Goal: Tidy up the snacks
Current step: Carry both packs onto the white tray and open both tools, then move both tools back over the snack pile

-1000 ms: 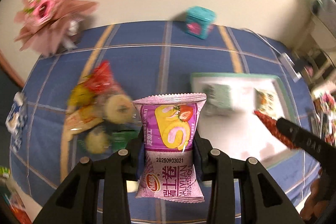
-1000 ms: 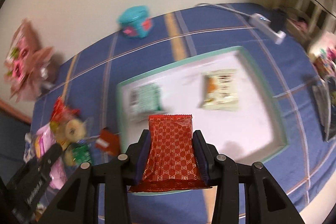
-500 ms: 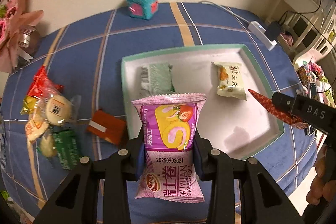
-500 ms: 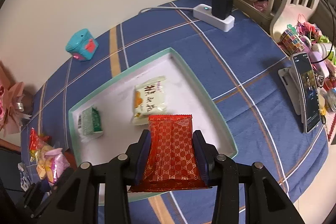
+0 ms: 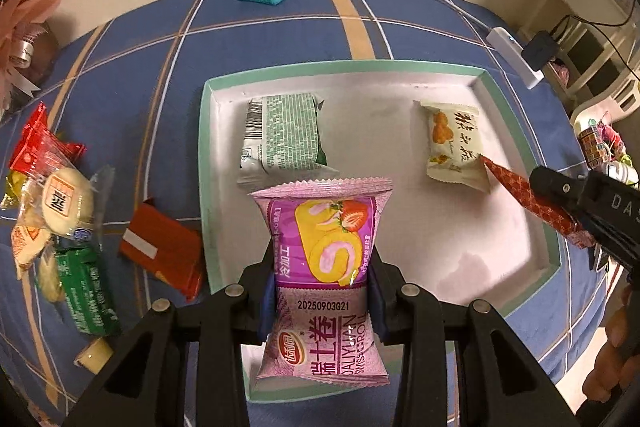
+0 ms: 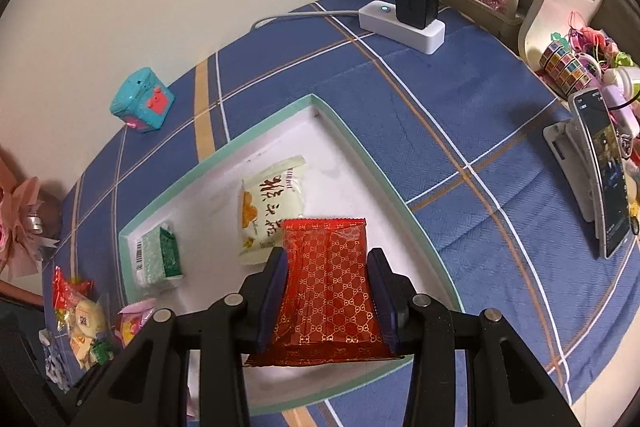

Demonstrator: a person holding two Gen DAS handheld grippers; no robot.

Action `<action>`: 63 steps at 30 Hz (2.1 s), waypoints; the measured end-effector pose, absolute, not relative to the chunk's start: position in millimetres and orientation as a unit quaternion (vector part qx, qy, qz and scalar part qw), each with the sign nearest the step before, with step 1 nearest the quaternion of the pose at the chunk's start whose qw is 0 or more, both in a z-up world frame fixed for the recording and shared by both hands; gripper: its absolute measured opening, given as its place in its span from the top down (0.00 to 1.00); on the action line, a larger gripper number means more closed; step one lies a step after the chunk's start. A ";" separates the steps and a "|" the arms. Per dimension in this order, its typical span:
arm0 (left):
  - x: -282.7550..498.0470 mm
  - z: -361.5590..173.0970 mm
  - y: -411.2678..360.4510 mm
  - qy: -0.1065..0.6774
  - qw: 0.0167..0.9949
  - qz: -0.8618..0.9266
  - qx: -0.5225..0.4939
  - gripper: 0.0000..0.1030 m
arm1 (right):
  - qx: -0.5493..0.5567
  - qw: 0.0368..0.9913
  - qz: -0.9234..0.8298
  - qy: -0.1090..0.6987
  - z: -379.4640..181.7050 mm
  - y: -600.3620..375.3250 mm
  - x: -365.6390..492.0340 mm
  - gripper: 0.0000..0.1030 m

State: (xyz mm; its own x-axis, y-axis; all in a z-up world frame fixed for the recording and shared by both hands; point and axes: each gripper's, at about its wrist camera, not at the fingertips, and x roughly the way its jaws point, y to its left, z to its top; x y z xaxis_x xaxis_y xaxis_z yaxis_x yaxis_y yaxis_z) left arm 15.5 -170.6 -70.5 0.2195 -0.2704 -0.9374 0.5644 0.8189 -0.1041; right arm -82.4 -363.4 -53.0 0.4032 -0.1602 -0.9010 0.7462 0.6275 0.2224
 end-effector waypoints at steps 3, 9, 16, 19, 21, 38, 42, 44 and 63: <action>16.7 -74.8 -171.9 0.568 0.767 -0.271 0.128 0.62 | 0.322 0.769 -0.293 0.468 -60.1 -365.8 -81.9 0.58; 15.6 -76.5 -173.4 0.572 0.764 -0.266 0.137 0.59 | 0.328 0.761 -0.288 0.480 -67.2 -364.5 -79.6 0.58; 14.6 -59.9 -169.4 0.566 0.769 -0.263 0.137 0.49 | 0.327 0.757 -0.291 0.485 -60.1 -361.4 -82.1 0.57; 16.2 -49.7 -163.0 0.563 0.775 -0.255 0.133 0.47 | 0.319 0.764 -0.289 0.480 -49.0 -356.9 -81.7 0.57; 18.7 -43.5 -156.7 0.561 0.780 -0.247 0.129 0.47 | 0.312 0.771 -0.284 0.478 -40.5 -351.7 -81.0 0.57; 38.5 -32.5 -116.1 0.548 0.807 -0.182 0.121 0.17 | 0.265 0.783 -0.258 0.500 -30.2 -318.4 -70.3 0.25; 42.3 -39.6 -113.0 0.546 0.811 -0.169 0.127 0.05 | 0.261 0.781 -0.262 0.504 -33.5 -318.6 -70.6 0.11; 43.4 -41.8 -111.5 0.546 0.811 -0.165 0.127 0.05 | 0.261 0.780 -0.262 0.505 -34.4 -318.9 -70.5 0.04; 47.7 7.6 -69.3 0.508 0.840 -0.163 0.094 0.00 | 0.229 0.817 -0.235 0.475 8.1 -277.0 -64.7 0.00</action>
State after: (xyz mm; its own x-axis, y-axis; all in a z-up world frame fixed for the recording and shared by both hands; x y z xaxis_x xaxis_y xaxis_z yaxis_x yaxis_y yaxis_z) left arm 47.7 -69.3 7.6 0.4302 -0.1783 -0.8849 0.3693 0.9293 -0.0077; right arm -64.7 -277.0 8.1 0.4386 -0.1659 -0.8832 0.6015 0.7844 0.1514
